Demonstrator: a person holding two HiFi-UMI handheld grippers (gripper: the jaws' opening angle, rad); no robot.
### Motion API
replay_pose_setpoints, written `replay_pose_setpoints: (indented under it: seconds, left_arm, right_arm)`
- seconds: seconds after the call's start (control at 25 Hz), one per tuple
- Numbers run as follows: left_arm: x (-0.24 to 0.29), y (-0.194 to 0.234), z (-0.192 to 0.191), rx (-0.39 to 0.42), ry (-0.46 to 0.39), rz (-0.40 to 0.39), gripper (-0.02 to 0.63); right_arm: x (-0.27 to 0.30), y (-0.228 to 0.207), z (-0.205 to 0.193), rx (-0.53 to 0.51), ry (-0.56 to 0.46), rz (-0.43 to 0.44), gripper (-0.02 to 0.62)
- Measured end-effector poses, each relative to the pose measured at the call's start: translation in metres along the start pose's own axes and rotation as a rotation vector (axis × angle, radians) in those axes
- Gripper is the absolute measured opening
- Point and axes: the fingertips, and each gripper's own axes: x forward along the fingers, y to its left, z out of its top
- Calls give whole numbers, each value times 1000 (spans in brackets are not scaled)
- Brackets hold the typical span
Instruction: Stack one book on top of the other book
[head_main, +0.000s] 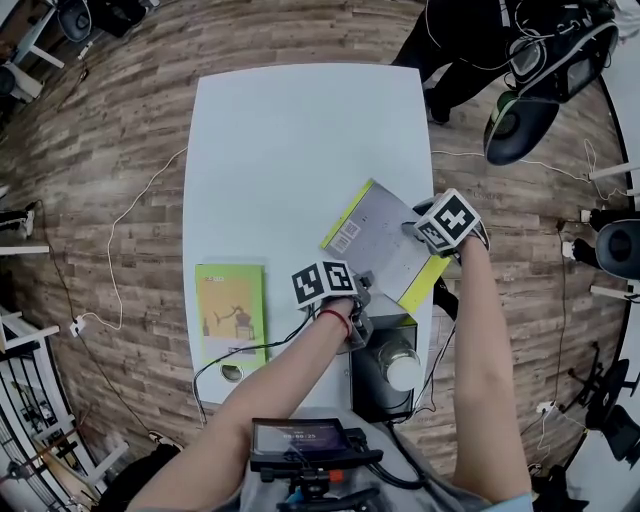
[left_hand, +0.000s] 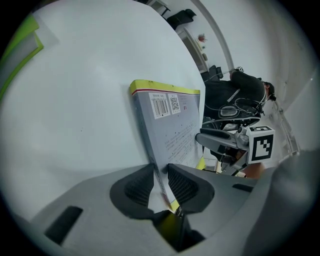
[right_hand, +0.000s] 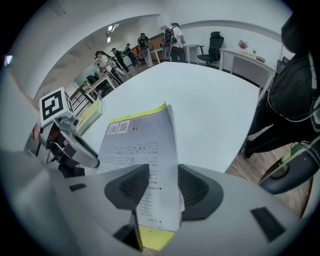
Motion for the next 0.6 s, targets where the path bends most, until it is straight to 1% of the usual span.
replay_pose_setpoints:
  seconds: [0.32,0.48,0.6]
  left_arm:
    - [-1,3,4,47,21,15,98]
    - [-5,3,15,73,21,23,98]
    - [-11,5,26,114,20,33,98]
  right_arm:
    - [2,0,1,14,24,0,178]
    - [2,-1,1,65,25,16,178]
    - [1,0,3,106,21,18,178]
